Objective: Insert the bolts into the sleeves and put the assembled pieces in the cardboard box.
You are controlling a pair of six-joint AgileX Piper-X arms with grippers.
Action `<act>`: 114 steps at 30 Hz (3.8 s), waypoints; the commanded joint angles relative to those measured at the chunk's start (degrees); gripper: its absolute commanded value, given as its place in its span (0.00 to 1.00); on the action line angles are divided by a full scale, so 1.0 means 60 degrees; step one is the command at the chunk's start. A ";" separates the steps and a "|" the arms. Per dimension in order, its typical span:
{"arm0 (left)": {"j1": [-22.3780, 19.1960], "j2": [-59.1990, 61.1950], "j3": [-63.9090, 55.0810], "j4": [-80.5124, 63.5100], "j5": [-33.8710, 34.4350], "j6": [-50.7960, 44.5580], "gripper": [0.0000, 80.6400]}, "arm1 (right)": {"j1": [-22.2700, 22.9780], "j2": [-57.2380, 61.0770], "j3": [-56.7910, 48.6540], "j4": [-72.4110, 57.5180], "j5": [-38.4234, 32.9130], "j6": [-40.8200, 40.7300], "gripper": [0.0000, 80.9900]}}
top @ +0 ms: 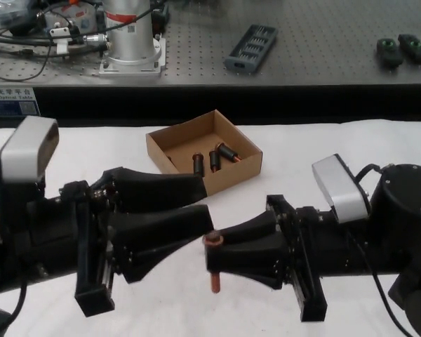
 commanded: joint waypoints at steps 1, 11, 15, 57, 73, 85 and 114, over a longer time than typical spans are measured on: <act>0.0361 0.0035 -0.0011 -0.0418 0.0008 -0.0450 0.28 | -0.0422 -0.0197 -0.0099 0.0119 0.0265 0.0251 0.07; 0.1484 0.0035 0.0551 0.0870 -0.2731 -0.0069 0.00 | -0.1009 -0.1145 -0.0885 0.2500 0.1633 0.1035 0.07; 0.1488 0.0035 0.0551 0.1339 -0.3663 -0.0067 0.00 | -0.1007 -0.1535 -0.2260 0.6320 0.2599 0.0047 0.07; 0.1452 -0.0042 -0.1331 0.9582 -0.7155 0.1871 0.01 | -0.1389 0.5884 -1.4208 1.6716 0.6878 -0.2756 0.07; 0.1452 -0.0042 -0.1331 0.9582 -0.7246 0.1936 0.01 | -0.1531 0.6373 -1.4416 1.6623 0.6878 -0.2570 0.07; 0.1452 -0.0042 -0.1331 0.9582 -0.7246 0.1936 0.01 | -0.1473 0.6373 -1.4416 1.6646 0.6878 -0.2346 0.07; 0.1452 -0.0392 -0.1253 0.9279 -0.7215 0.2716 0.01 | -0.0972 0.3928 -1.4036 1.8693 0.5984 -0.4079 0.14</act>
